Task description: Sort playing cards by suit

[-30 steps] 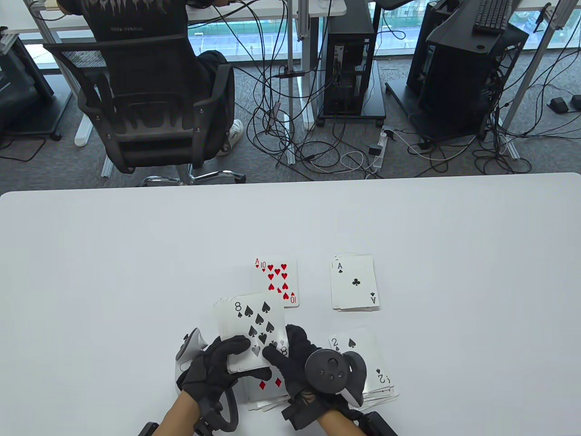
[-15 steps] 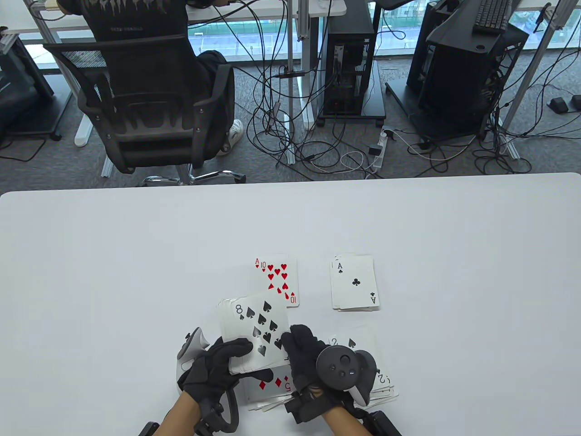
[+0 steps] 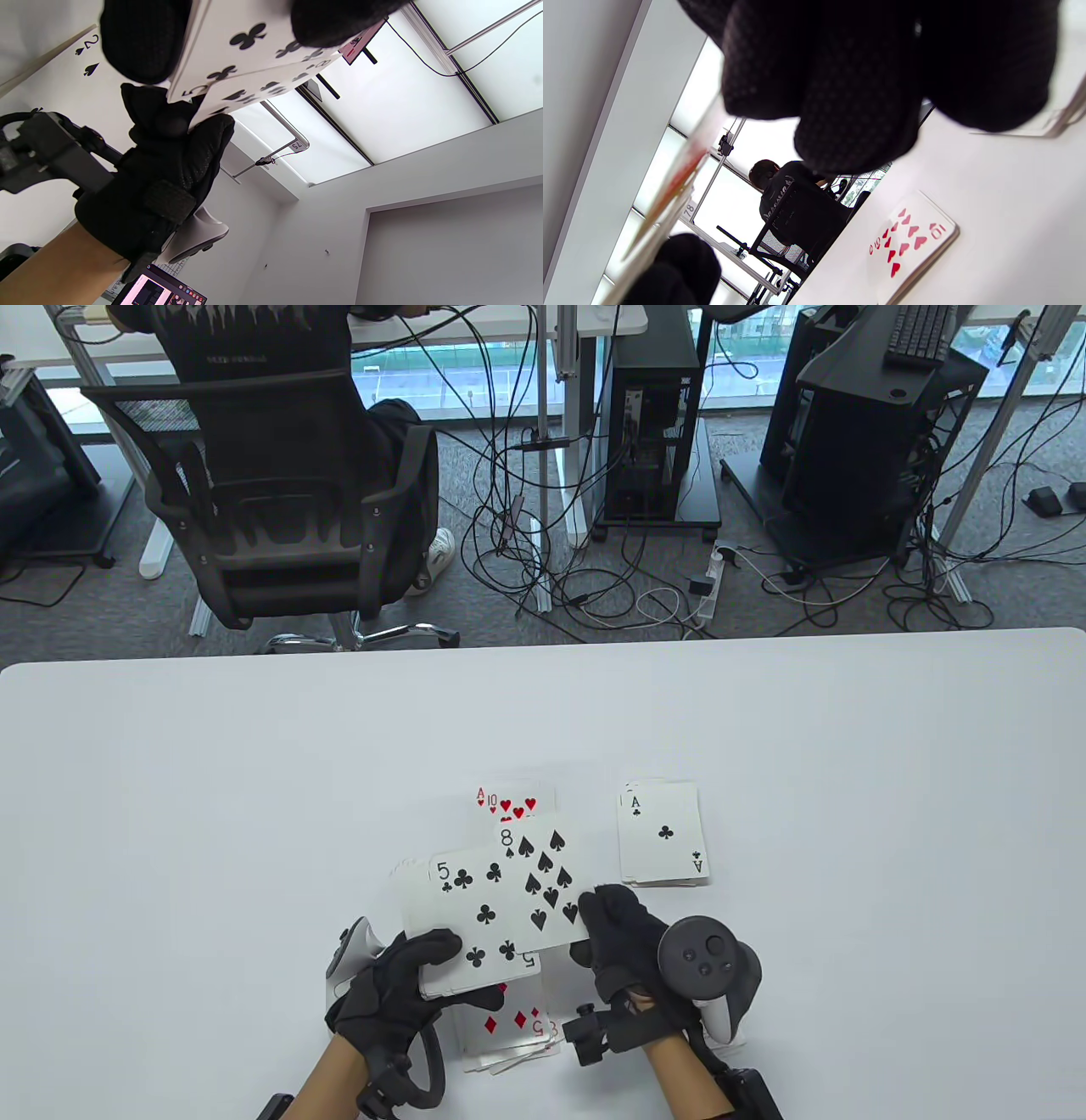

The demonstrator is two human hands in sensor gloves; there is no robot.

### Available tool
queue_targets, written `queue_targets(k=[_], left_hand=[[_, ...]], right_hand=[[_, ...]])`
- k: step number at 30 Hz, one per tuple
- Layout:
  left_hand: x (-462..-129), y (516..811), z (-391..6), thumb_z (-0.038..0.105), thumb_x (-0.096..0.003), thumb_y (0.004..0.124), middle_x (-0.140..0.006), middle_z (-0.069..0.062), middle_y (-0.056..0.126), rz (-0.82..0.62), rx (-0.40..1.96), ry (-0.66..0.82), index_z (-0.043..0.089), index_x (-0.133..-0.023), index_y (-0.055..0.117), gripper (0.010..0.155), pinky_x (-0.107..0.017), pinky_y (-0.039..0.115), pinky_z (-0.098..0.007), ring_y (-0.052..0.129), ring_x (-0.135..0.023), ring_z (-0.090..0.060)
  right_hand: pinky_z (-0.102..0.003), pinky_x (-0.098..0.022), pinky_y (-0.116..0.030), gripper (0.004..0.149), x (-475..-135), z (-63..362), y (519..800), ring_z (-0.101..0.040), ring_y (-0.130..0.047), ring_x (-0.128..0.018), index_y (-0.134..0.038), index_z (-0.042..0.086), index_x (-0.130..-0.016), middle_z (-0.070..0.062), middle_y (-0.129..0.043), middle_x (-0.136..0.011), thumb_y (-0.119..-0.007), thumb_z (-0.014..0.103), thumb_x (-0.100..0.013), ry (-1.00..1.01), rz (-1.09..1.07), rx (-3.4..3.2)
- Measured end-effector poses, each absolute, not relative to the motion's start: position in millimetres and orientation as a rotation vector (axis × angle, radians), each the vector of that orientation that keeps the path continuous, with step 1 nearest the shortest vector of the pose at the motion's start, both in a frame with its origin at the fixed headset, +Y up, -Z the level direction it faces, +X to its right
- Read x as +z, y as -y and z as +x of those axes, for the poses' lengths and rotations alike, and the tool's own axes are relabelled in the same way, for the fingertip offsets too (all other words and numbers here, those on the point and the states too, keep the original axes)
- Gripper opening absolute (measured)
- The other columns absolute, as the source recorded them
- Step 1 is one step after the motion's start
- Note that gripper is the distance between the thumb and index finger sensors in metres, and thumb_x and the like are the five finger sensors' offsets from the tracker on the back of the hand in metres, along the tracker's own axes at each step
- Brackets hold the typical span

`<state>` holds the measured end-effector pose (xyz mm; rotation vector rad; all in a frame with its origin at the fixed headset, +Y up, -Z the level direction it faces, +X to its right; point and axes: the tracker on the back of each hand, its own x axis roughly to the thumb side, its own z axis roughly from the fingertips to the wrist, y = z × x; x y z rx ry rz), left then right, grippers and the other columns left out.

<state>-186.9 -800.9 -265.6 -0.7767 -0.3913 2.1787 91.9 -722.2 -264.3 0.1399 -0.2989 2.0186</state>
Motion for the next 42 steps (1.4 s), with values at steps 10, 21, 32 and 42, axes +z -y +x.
queue_targets(k=[10,21,32,42], left_hand=[[-269,805,-197,0.039,-0.0633,0.066,-0.114,-0.001,0.053,-0.728,2.211,0.328,0.031,-0.108,0.039,0.053,-0.06,0.08,-0.047,0.073,-0.101,-0.033],[-269,804,-199,0.039,-0.0633,0.066,-0.114,-0.001,0.053,-0.715,2.219,0.321,0.031,-0.108,0.039,0.053,-0.06,0.08,-0.047,0.072,-0.101,-0.033],[-268,803,-199,0.039,-0.0633,0.066,-0.114,-0.001,0.053,-0.721,2.218,0.316,0.031,-0.108,0.039,0.053,-0.06,0.08,-0.047,0.073,-0.101,-0.033],[-268,803,-199,0.039,-0.0634,0.066,-0.114,-0.001,0.053,-0.728,2.216,0.326,0.031,-0.109,0.039,0.053,-0.06,0.08,-0.047,0.072,-0.101,-0.033]], right_hand=[[-0.042,-0.017,-0.088,0.04,-264,148,713,-0.023,-0.099,-0.02,-0.077,-0.016,-0.068,-0.005,-0.094,-0.03,-0.068,0.02,-0.053,0.014,0.066,2.313],[-0.044,-0.015,-0.088,0.044,-243,162,753,-0.025,-0.099,-0.017,-0.078,-0.02,-0.067,-0.007,-0.094,-0.028,-0.069,0.02,-0.053,-0.404,-0.023,2.935],[-0.047,-0.017,-0.087,0.048,-240,147,772,-0.028,-0.099,-0.02,-0.076,-0.021,-0.067,-0.01,-0.095,-0.03,-0.066,0.024,-0.054,-0.547,0.07,3.176],[-0.05,-0.021,-0.086,0.055,-253,140,737,-0.032,-0.098,-0.025,-0.073,-0.022,-0.074,-0.013,-0.094,-0.035,-0.067,0.03,-0.056,-0.481,0.02,3.106]])
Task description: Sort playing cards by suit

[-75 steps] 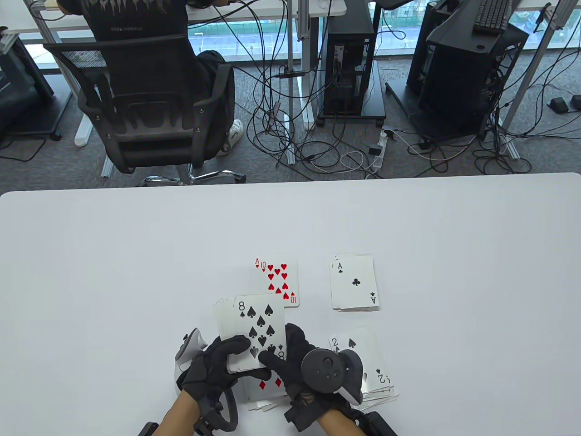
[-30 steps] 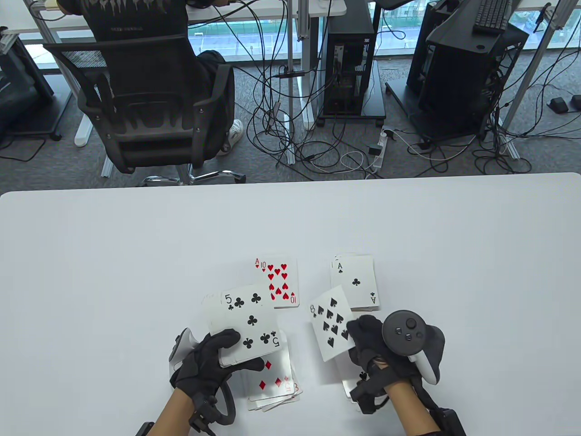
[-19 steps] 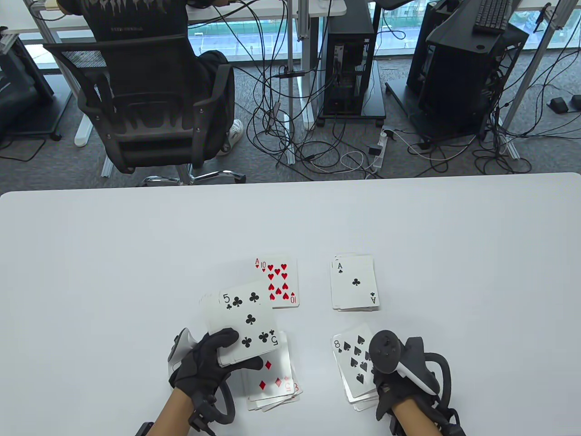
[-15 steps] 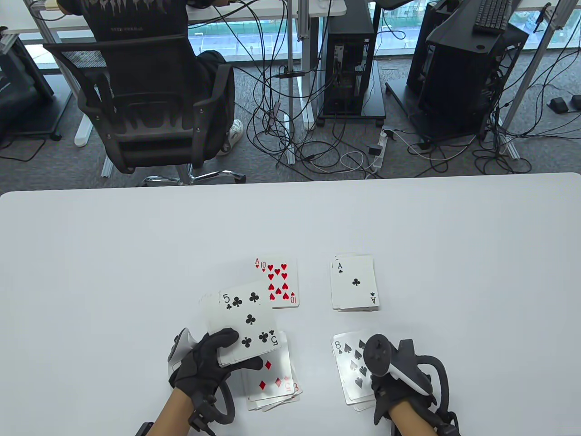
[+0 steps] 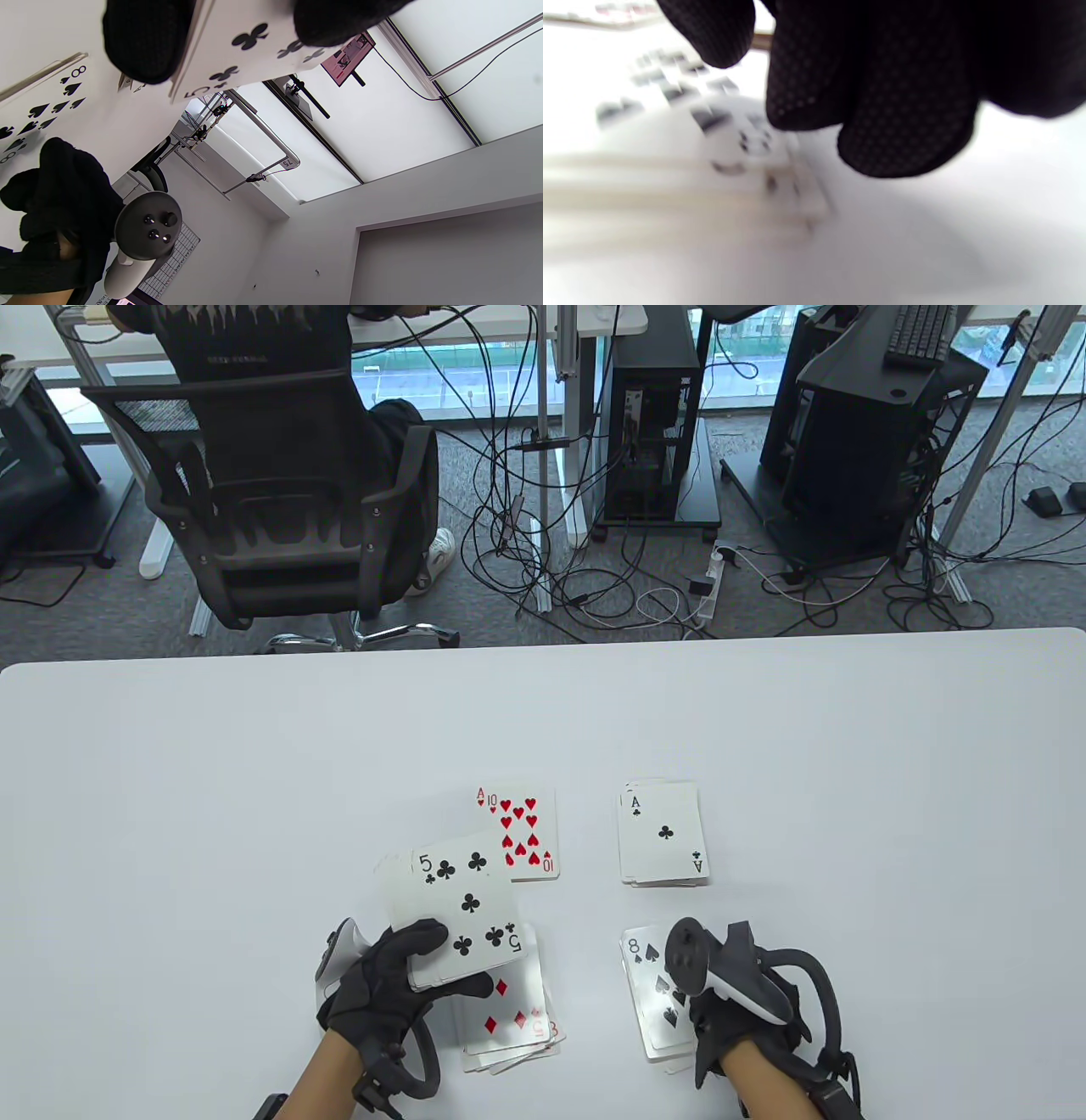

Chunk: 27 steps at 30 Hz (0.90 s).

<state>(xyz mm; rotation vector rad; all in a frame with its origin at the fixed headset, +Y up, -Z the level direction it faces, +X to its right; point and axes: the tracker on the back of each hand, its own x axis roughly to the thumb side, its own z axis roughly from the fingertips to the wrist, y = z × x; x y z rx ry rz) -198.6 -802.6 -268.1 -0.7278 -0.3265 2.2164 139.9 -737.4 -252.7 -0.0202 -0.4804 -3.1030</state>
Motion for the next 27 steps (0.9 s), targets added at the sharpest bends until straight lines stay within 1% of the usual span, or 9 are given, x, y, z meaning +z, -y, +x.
queue_targets(k=[5,8,10,12,16,18,20,23,27], left_hand=[[-268,803,-197,0.039,-0.0632,0.066,-0.114,-0.001,0.053,-0.742,2.214,0.33,0.031,-0.108,0.039,0.053,-0.06,0.08,-0.047,0.073,-0.101,-0.033],[-267,803,-196,0.039,-0.0633,0.066,-0.114,-0.001,0.053,-0.75,2.207,0.335,0.031,-0.108,0.039,0.053,-0.06,0.08,-0.047,0.073,-0.101,-0.033],[-267,804,-196,0.039,-0.0633,0.066,-0.114,-0.001,0.053,-0.752,2.203,0.34,0.031,-0.108,0.039,0.053,-0.06,0.08,-0.047,0.073,-0.101,-0.033],[-267,804,-195,0.039,-0.0633,0.066,-0.114,-0.001,0.053,-0.752,2.202,0.344,0.031,-0.108,0.039,0.053,-0.06,0.079,-0.047,0.072,-0.101,-0.033],[-267,804,-195,0.039,-0.0633,0.066,-0.114,-0.001,0.053,-0.752,2.197,0.342,0.031,-0.108,0.039,0.053,-0.06,0.079,-0.047,0.072,-0.101,-0.034],[-267,804,-195,0.039,-0.0632,0.066,-0.114,-0.002,0.053,-0.751,2.194,0.345,0.031,-0.108,0.039,0.053,-0.06,0.079,-0.047,0.072,-0.101,-0.034],[-268,804,-194,0.039,-0.0633,0.066,-0.114,-0.001,0.053,-0.75,2.191,0.347,0.031,-0.108,0.039,0.053,-0.06,0.079,-0.047,0.072,-0.101,-0.034],[-268,804,-194,0.039,-0.0633,0.066,-0.114,-0.001,0.053,-0.753,2.189,0.35,0.031,-0.108,0.039,0.053,-0.06,0.079,-0.047,0.072,-0.101,-0.033],[-267,805,-193,0.04,-0.0632,0.065,-0.114,-0.001,0.053,-0.758,2.189,0.352,0.031,-0.108,0.039,0.053,-0.06,0.079,-0.047,0.072,-0.101,-0.034]], right_hand=[[-0.05,-0.022,-0.085,0.056,-258,114,710,-0.033,-0.098,-0.027,-0.072,-0.022,-0.075,-0.013,-0.094,-0.037,-0.066,0.03,-0.056,0.157,-0.229,-3.422],[-0.051,-0.025,-0.085,0.057,-259,88,701,-0.035,-0.098,-0.031,-0.07,-0.022,-0.078,-0.016,-0.094,-0.041,-0.064,0.031,-0.057,-0.092,-0.447,-3.617],[-0.053,-0.027,-0.084,0.059,-260,71,700,-0.037,-0.097,-0.034,-0.068,-0.022,-0.08,-0.017,-0.093,-0.044,-0.063,0.032,-0.057,-0.19,-0.606,-3.682],[-0.055,-0.029,-0.083,0.061,-260,55,702,-0.04,-0.096,-0.038,-0.065,-0.023,-0.083,-0.019,-0.092,-0.049,-0.063,0.033,-0.058,-0.223,-0.697,-3.731],[-0.059,-0.035,-0.08,0.068,-260,28,712,-0.046,-0.091,-0.048,-0.056,-0.023,-0.089,-0.025,-0.087,-0.059,-0.063,0.037,-0.058,-0.166,-0.853,-3.839],[-0.061,-0.038,-0.078,0.074,-259,20,716,-0.049,-0.088,-0.053,-0.048,-0.023,-0.092,-0.027,-0.083,-0.064,-0.065,0.04,-0.058,-0.141,-0.887,-3.867],[-0.059,-0.039,-0.078,0.078,-258,14,719,-0.046,-0.087,-0.053,-0.044,-0.024,-0.09,-0.023,-0.081,-0.063,-0.067,0.043,-0.056,-0.188,-0.885,-3.821],[-0.054,-0.036,-0.081,0.075,-255,14,720,-0.04,-0.09,-0.049,-0.048,-0.021,-0.087,-0.015,-0.082,-0.057,-0.071,0.042,-0.054,-0.365,-0.834,-3.748],[-0.049,-0.033,-0.084,0.067,-254,15,721,-0.032,-0.094,-0.043,-0.054,-0.018,-0.084,-0.009,-0.085,-0.051,-0.073,0.038,-0.052,-0.463,-0.809,-3.793]])
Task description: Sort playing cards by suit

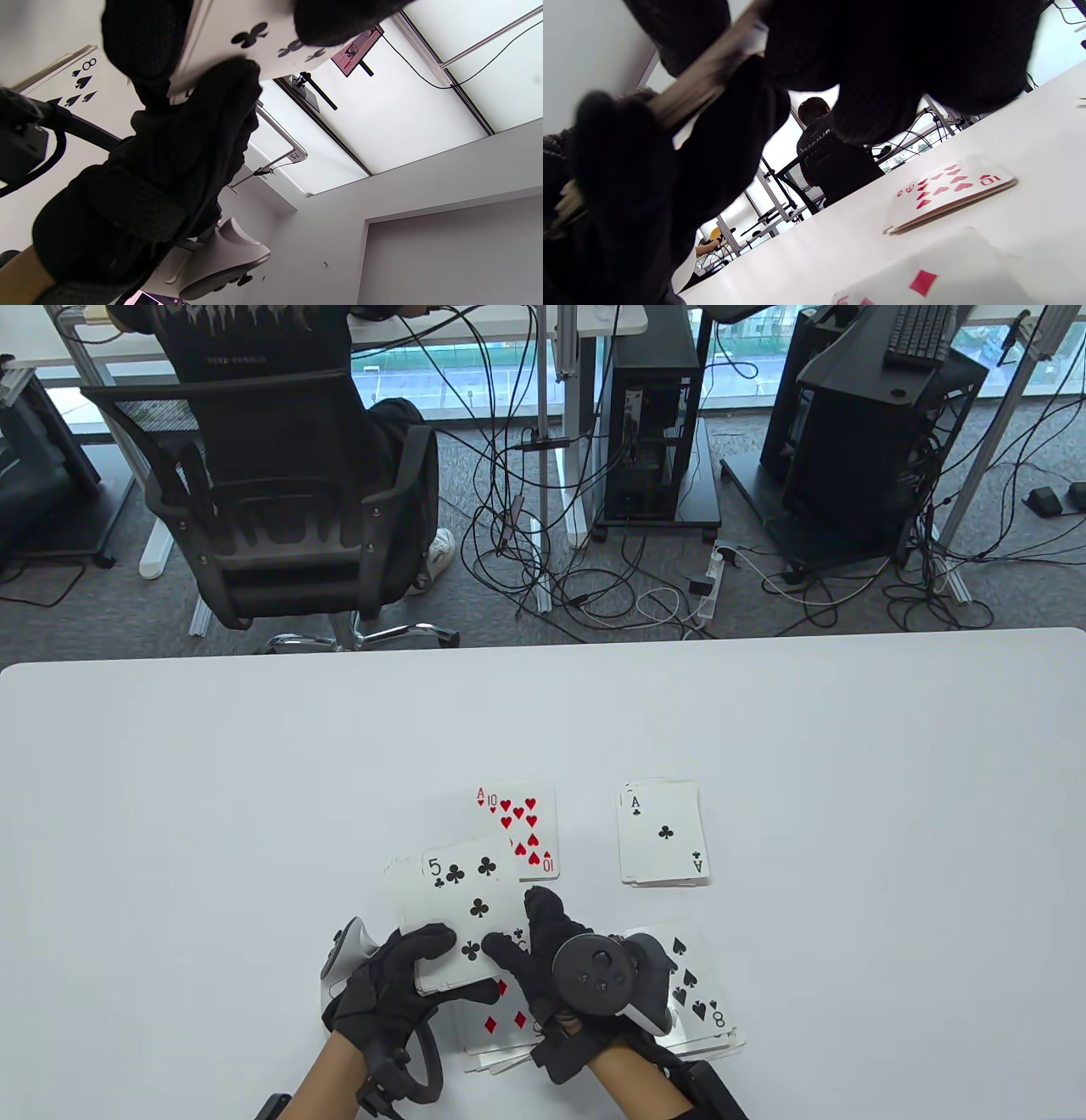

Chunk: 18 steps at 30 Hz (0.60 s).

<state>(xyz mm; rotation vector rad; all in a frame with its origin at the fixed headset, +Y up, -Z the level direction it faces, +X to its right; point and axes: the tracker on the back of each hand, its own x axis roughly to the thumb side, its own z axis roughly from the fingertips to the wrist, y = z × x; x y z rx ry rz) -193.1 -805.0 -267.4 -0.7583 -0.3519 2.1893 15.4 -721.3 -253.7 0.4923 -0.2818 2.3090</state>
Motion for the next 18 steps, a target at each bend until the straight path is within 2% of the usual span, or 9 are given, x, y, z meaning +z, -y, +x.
queue_targets(k=[4,9,18], left_hand=[[-268,805,-193,0.04,-0.0632,0.066,-0.114,-0.002,0.054,-0.763,2.168,0.364,0.031,-0.109,0.04,0.053,-0.06,0.079,-0.048,0.073,-0.1,-0.034],[-268,806,-191,0.041,-0.0633,0.066,-0.114,-0.002,0.053,-0.777,2.165,0.378,0.031,-0.109,0.04,0.053,-0.06,0.079,-0.048,0.073,-0.1,-0.034],[-268,806,-191,0.04,-0.0634,0.066,-0.114,-0.002,0.054,-0.779,2.162,0.391,0.031,-0.108,0.04,0.053,-0.06,0.08,-0.048,0.073,-0.1,-0.034]], right_hand=[[-0.046,-0.028,-0.087,0.053,-253,18,722,-0.027,-0.097,-0.036,-0.064,-0.015,-0.078,-0.007,-0.089,-0.043,-0.074,0.031,-0.052,0.327,0.457,2.248],[-0.044,-0.026,-0.088,0.043,-252,23,723,-0.026,-0.099,-0.033,-0.069,-0.013,-0.074,-0.005,-0.091,-0.039,-0.069,0.025,-0.053,0.372,0.448,2.222],[-0.044,-0.025,-0.089,0.039,-258,36,725,-0.025,-0.1,-0.031,-0.074,-0.013,-0.071,-0.005,-0.093,-0.037,-0.065,0.021,-0.055,0.379,0.377,2.173]])
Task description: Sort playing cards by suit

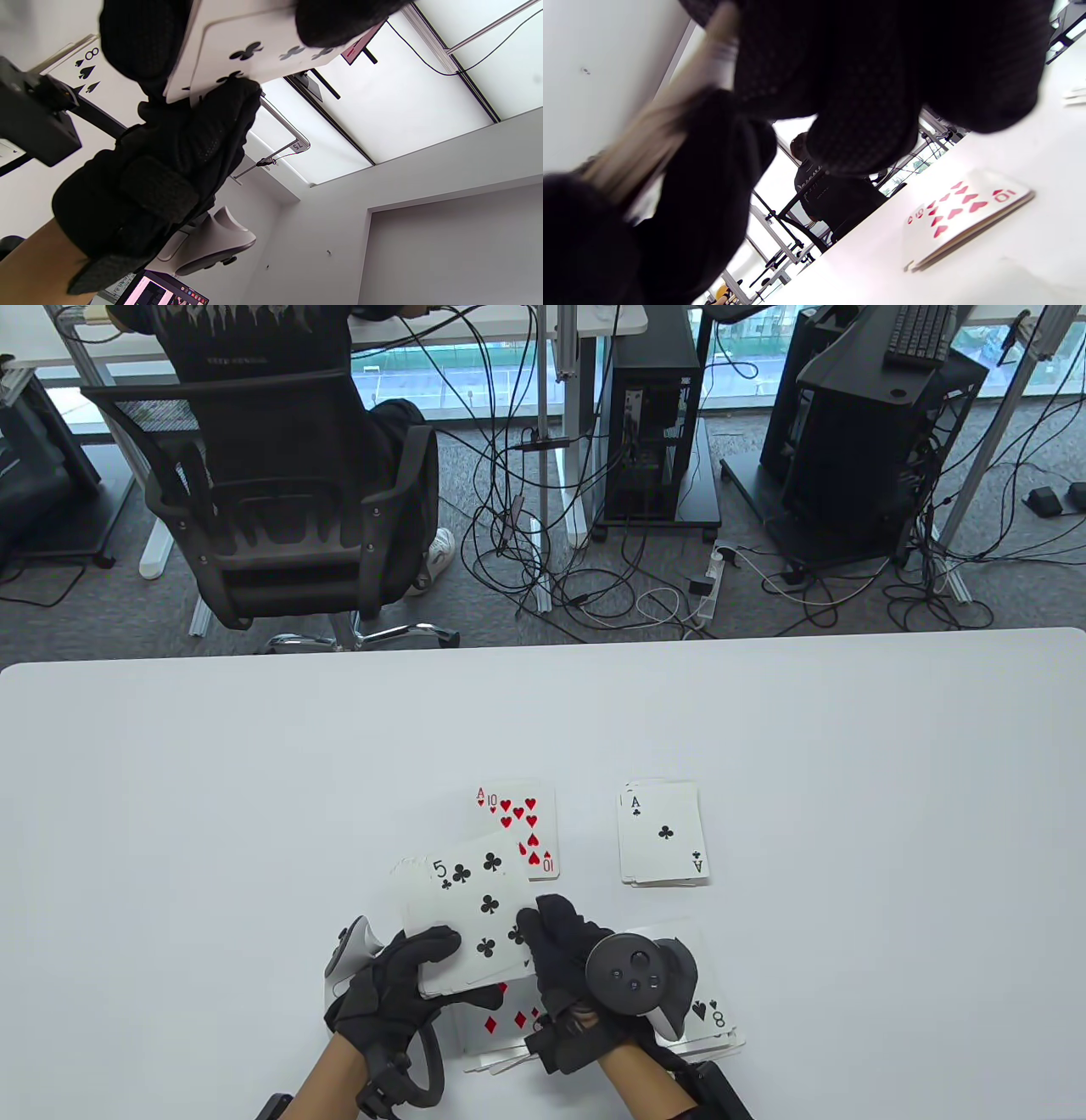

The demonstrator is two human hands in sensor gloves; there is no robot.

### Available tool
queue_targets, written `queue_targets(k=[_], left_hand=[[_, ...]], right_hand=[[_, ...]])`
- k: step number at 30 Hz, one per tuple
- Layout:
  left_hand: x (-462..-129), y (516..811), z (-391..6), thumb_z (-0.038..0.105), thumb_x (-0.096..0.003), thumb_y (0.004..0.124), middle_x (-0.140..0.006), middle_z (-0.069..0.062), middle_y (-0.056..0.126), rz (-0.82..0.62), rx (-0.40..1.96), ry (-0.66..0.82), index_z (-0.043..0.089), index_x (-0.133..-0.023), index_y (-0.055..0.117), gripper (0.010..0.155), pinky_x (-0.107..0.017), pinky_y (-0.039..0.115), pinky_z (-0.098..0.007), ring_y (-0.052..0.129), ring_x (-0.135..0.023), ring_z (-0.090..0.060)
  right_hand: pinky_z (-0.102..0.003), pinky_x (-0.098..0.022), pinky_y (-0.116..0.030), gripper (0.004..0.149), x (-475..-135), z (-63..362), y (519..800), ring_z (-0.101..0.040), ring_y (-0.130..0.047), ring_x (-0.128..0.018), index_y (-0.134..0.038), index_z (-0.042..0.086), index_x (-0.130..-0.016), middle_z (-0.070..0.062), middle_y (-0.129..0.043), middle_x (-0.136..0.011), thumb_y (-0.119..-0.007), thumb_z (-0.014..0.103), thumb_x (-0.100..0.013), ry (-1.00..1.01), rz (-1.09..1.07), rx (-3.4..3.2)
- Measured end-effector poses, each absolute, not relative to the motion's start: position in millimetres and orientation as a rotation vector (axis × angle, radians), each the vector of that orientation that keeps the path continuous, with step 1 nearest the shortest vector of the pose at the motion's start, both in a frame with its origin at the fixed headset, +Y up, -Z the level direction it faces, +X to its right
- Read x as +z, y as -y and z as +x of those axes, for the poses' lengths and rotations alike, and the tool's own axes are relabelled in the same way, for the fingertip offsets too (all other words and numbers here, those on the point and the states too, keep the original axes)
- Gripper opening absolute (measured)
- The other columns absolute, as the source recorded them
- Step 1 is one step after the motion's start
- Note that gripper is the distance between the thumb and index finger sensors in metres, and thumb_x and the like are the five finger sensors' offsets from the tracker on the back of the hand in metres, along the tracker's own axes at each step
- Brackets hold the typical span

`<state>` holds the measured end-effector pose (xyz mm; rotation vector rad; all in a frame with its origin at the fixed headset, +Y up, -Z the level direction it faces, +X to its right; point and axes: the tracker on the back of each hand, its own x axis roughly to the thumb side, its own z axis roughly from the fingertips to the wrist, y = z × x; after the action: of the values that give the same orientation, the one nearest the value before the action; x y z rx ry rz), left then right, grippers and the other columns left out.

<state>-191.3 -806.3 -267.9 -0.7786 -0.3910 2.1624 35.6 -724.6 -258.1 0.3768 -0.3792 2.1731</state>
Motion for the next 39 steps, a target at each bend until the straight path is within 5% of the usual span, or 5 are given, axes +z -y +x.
queue_targets(k=[10,21,30,39], left_hand=[[-269,805,-192,0.04,-0.0636,0.065,-0.113,-0.002,0.055,-0.76,2.192,0.388,0.031,-0.108,0.04,0.052,-0.059,0.08,-0.047,0.074,-0.1,-0.034],[-271,804,-197,0.041,-0.0638,0.065,-0.113,-0.001,0.055,-0.722,2.226,0.364,0.031,-0.108,0.04,0.052,-0.06,0.08,-0.047,0.074,-0.1,-0.033],[-272,803,-199,0.041,-0.0639,0.065,-0.114,-0.001,0.054,-0.707,2.223,0.365,0.031,-0.109,0.039,0.053,-0.06,0.08,-0.047,0.073,-0.1,-0.033],[-274,801,-204,0.041,-0.064,0.065,-0.114,-0.001,0.054,-0.681,2.234,0.359,0.031,-0.109,0.039,0.052,-0.06,0.08,-0.047,0.073,-0.1,-0.033]], right_hand=[[-0.044,-0.024,-0.088,0.04,-271,58,722,-0.025,-0.099,-0.029,-0.075,-0.013,-0.072,-0.005,-0.093,-0.036,-0.065,0.023,-0.055,0.323,0.282,2.093],[-0.044,-0.022,-0.088,0.04,-341,121,671,-0.025,-0.099,-0.027,-0.076,-0.014,-0.071,-0.005,-0.093,-0.033,-0.067,0.022,-0.055,0.237,0.072,2.159],[-0.045,-0.02,-0.087,0.042,-386,159,724,-0.026,-0.099,-0.024,-0.076,-0.016,-0.071,-0.006,-0.093,-0.031,-0.068,0.022,-0.054,0.032,-0.311,2.562],[-0.048,-0.023,-0.086,0.05,-396,147,760,-0.03,-0.098,-0.028,-0.074,-0.018,-0.074,-0.01,-0.093,-0.034,-0.068,0.028,-0.055,-0.299,-0.482,3.019]])
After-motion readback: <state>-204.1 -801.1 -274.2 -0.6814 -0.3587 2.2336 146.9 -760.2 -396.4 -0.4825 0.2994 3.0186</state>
